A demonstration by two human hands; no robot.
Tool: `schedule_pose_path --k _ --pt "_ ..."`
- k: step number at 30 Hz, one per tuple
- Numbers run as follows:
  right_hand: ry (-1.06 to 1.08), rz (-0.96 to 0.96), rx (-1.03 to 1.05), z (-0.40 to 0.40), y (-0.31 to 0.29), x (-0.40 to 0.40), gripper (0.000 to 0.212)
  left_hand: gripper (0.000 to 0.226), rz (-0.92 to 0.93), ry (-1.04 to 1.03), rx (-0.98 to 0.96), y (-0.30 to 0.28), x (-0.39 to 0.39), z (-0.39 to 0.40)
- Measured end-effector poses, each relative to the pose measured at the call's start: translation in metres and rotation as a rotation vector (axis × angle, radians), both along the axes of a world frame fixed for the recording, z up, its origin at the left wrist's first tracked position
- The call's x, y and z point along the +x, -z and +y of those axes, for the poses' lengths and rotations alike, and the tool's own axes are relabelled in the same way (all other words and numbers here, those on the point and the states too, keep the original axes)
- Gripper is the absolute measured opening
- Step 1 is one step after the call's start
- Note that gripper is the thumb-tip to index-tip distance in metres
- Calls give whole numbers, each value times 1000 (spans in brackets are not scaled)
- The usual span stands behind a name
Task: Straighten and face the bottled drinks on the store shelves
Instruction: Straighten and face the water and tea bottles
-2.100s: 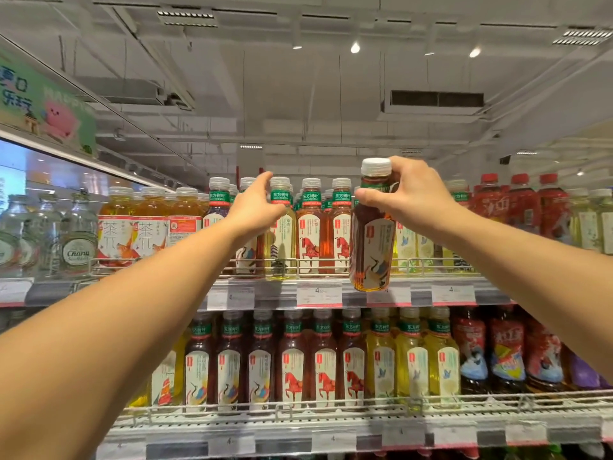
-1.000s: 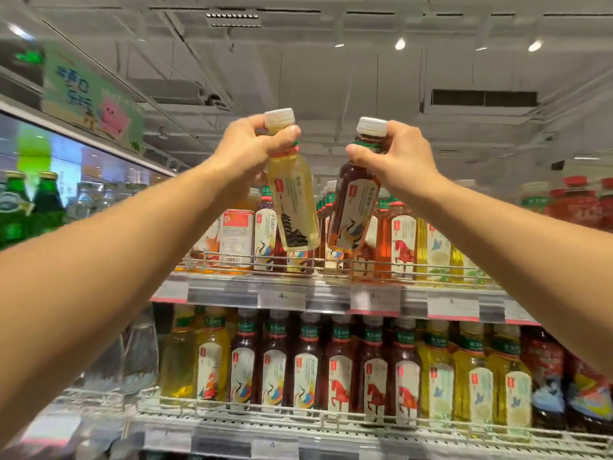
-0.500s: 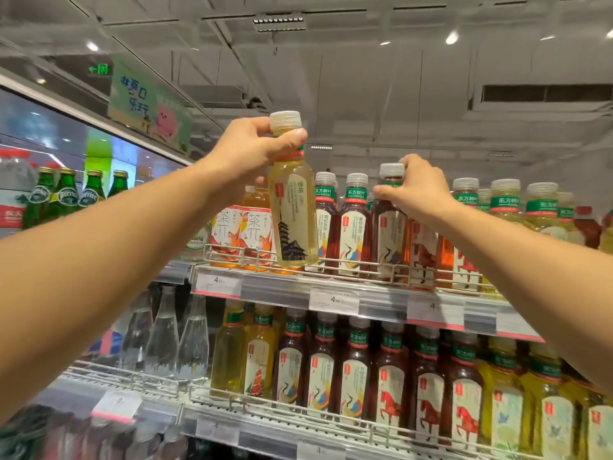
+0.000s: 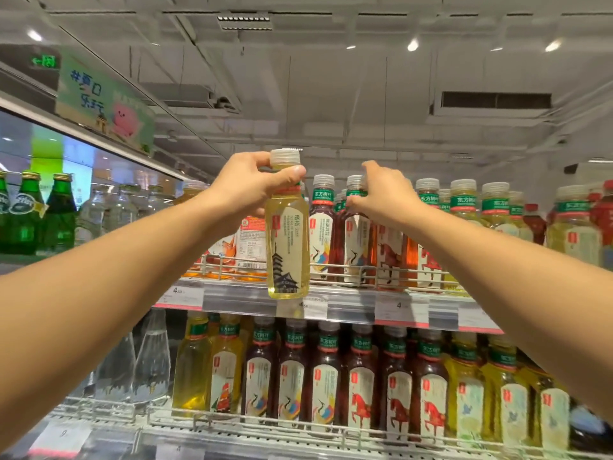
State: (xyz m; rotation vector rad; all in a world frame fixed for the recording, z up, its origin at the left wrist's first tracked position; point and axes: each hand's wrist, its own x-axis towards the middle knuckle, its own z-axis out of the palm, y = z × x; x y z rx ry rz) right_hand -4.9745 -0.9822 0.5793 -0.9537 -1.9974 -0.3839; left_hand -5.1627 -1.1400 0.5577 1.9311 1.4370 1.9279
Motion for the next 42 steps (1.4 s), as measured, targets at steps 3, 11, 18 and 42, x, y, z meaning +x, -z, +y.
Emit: schedule_pose_path --k 3,11,18,42 --pt "-97 39 98 -10 5 17 37 26 8 1 -10 2 14 9" --pt "-694 -9 -584 -31 22 68 47 26 6 70 -31 -4 70 36" --pt "-860 139 -665 -35 46 97 60 46 36 130 -42 2 105 60" --pt "-432 308 -227 30 4 318 47 48 941 -453 -43 108 267 132"
